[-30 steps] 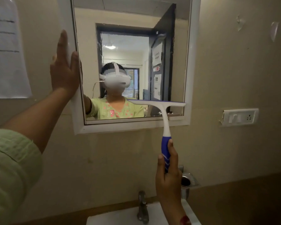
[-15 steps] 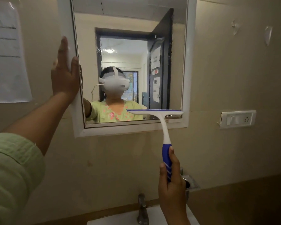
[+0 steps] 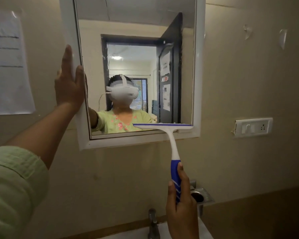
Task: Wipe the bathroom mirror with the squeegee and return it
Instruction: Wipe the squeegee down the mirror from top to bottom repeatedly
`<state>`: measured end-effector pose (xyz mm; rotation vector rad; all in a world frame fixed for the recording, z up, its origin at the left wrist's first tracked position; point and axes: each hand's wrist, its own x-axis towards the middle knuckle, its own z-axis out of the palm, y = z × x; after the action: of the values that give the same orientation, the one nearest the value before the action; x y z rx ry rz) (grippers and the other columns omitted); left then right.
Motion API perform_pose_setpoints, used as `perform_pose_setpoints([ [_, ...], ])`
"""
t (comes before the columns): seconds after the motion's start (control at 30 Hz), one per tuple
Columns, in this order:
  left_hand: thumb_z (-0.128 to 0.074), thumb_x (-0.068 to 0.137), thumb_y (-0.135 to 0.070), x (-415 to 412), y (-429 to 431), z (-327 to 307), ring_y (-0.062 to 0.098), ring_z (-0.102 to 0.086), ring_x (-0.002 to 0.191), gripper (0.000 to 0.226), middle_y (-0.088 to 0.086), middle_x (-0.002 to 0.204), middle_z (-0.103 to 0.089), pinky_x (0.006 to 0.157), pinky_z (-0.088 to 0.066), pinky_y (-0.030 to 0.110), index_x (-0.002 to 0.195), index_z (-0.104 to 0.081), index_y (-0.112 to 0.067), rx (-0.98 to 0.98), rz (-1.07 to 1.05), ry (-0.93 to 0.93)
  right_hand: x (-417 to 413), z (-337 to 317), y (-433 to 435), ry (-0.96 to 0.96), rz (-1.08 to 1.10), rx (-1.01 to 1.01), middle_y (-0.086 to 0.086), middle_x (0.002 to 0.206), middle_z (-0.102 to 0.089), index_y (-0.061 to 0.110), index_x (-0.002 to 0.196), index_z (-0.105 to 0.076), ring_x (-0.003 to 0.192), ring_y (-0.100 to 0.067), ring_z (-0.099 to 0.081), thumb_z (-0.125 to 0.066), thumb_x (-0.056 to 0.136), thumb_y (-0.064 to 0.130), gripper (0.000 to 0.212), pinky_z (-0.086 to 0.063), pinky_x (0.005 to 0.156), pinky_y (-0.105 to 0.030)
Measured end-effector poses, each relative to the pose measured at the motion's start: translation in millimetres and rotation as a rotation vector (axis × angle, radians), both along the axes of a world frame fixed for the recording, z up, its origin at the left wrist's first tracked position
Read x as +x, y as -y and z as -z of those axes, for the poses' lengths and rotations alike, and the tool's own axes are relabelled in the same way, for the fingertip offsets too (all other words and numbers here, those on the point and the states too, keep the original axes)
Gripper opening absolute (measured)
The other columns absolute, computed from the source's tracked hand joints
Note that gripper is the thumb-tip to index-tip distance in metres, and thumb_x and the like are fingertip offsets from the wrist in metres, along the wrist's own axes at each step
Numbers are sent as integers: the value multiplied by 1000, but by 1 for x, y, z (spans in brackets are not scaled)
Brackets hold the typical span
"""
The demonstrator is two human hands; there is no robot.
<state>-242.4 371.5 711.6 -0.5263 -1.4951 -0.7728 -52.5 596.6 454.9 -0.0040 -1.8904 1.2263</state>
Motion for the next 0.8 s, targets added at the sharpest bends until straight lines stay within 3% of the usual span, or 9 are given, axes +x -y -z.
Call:
perform_pose_setpoints([
  [0.1,-33,99,-35,2,-1,0,25,-45,124,51,0,149,-31,100,-33,29,146,-20,-20,12,11,-8,9,-1,-4,21,-7,8,10,88,-61,62,132,-12,62,-6,-60,-29,77,59,58,-52,55,-16],
  [0.23,-33,99,-34,4,-1,0,23,-43,126,51,-1,150,-30,101,-30,23,145,-22,-16,-4,21,-22,25,-12,-8,54,-36,15,9,84,-58,71,124,-12,60,-4,-57,-33,82,53,50,-48,49,-16],
  [0.37,-31,99,-37,4,0,-2,25,-44,126,52,-4,151,-27,101,-34,29,146,-19,-19,-6,0,25,41,-30,-17,14,-16,91,3,70,-55,55,135,-27,57,-4,-56,-37,83,50,53,-46,46,-16],
  [0.47,-31,99,-37,2,0,-1,26,-44,126,52,-3,152,-27,103,-34,34,146,-18,-21,-5,14,43,50,-37,-12,-119,44,93,10,75,-60,51,135,-30,64,-3,-60,-37,86,56,51,-51,50,-15],
  [0.57,-32,99,-35,2,1,0,29,-45,124,51,-4,151,-27,101,-36,36,146,-19,-23,7,7,45,46,-45,-1,-175,-3,64,32,90,-61,53,132,-36,68,-2,-62,-44,87,44,47,-48,51,-6],
  [0.63,-33,99,-34,4,-1,-1,31,-46,123,50,-3,151,-29,98,-38,37,146,-19,-25,23,8,64,39,-50,5,-155,-64,35,40,89,-59,55,129,-34,68,-2,-62,-45,84,38,49,-47,52,-5],
  [0.73,-34,99,-34,7,-1,0,34,-47,121,50,0,149,-32,97,-39,41,146,-20,-28,40,14,74,25,-62,15,-200,-95,36,33,84,-62,61,129,-27,55,-3,-59,-41,84,44,51,-42,46,-4],
  [0.8,-35,99,-34,7,-1,0,35,-47,121,49,3,148,-35,96,-39,42,145,-20,-30,51,27,93,14,-76,20,-242,-105,60,14,75,-63,67,128,-22,43,-7,-53,-35,83,51,50,-39,39,-9],
])
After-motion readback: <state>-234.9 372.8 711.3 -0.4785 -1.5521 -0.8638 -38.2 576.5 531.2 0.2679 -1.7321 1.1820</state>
